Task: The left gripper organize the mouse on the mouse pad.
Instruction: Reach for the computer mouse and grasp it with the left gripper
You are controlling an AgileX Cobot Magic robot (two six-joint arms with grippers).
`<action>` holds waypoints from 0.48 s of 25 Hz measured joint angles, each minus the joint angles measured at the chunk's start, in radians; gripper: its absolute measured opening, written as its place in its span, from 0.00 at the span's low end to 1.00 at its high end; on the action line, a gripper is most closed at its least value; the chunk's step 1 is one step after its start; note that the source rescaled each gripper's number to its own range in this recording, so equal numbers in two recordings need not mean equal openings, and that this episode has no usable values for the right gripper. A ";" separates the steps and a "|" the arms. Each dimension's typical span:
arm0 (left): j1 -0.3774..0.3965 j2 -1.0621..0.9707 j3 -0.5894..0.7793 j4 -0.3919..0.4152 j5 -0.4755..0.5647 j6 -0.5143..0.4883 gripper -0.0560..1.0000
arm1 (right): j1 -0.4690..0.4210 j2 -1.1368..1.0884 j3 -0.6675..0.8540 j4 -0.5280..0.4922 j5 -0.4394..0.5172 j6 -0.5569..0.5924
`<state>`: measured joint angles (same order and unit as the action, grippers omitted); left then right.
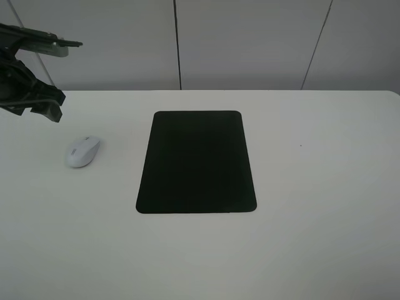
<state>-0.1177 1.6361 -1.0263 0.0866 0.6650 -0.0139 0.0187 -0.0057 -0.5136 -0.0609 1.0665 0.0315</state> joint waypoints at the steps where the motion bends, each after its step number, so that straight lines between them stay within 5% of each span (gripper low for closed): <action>1: 0.000 0.009 0.000 -0.001 -0.012 0.000 0.48 | 0.000 0.000 0.000 0.000 0.000 0.000; 12: 0.000 0.026 0.000 -0.155 -0.110 0.025 0.48 | 0.000 0.000 0.000 -0.003 0.000 0.000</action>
<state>-0.1177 1.6625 -1.0263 -0.0679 0.5550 0.0114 0.0187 -0.0057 -0.5136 -0.0641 1.0665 0.0315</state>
